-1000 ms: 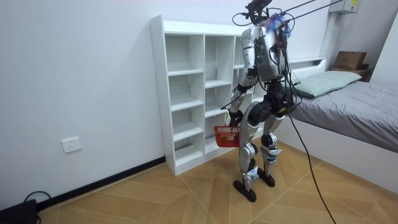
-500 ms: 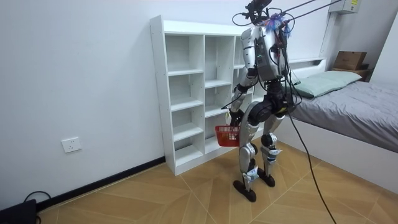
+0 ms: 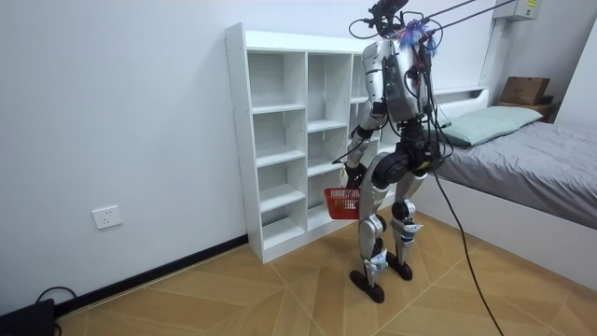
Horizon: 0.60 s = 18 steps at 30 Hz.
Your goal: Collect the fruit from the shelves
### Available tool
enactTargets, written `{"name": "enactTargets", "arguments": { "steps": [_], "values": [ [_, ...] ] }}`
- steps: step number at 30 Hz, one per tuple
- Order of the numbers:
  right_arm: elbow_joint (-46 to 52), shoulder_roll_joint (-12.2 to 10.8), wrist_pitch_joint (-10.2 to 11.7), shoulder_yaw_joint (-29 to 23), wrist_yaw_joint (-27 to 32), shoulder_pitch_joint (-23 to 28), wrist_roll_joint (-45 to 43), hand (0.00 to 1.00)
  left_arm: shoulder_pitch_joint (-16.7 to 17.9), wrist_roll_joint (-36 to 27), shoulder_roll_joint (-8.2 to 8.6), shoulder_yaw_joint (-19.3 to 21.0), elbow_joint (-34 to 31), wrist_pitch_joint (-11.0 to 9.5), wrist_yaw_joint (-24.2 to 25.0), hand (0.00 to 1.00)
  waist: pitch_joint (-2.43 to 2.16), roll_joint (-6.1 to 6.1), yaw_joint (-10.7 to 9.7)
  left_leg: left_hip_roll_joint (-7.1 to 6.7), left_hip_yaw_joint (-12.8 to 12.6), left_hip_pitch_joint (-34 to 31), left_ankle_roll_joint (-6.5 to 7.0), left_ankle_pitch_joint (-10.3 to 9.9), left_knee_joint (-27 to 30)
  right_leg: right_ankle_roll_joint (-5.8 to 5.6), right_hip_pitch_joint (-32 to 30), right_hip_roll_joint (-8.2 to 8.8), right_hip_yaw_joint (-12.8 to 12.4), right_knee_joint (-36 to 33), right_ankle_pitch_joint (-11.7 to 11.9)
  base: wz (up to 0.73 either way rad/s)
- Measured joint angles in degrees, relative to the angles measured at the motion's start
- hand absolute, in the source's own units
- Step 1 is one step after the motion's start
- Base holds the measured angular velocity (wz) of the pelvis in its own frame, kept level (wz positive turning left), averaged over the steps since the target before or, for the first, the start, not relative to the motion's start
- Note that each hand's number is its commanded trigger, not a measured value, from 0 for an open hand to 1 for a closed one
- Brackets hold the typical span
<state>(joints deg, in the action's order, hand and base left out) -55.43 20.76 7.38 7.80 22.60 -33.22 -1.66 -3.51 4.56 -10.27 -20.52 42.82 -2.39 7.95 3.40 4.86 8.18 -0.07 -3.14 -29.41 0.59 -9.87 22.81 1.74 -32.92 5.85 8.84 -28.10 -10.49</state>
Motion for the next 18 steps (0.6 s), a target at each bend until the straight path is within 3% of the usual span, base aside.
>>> {"name": "enactTargets", "arguments": {
  "steps": [18],
  "values": [
    [0.0, -0.1, -1.1, 1.1, -2.2, -0.1, 0.2, 1.00, -0.4, 0.0, 0.01, -0.2, 0.1, 0.0, -0.1, 1.00, -0.01, 0.02, 0.0, 0.23, 0.0, 0.2, -0.18, 0.7, -0.1, 0.35, 0.2, -0.18, -0.1, 0.6, 0.6, 0.00]
  ]
}}
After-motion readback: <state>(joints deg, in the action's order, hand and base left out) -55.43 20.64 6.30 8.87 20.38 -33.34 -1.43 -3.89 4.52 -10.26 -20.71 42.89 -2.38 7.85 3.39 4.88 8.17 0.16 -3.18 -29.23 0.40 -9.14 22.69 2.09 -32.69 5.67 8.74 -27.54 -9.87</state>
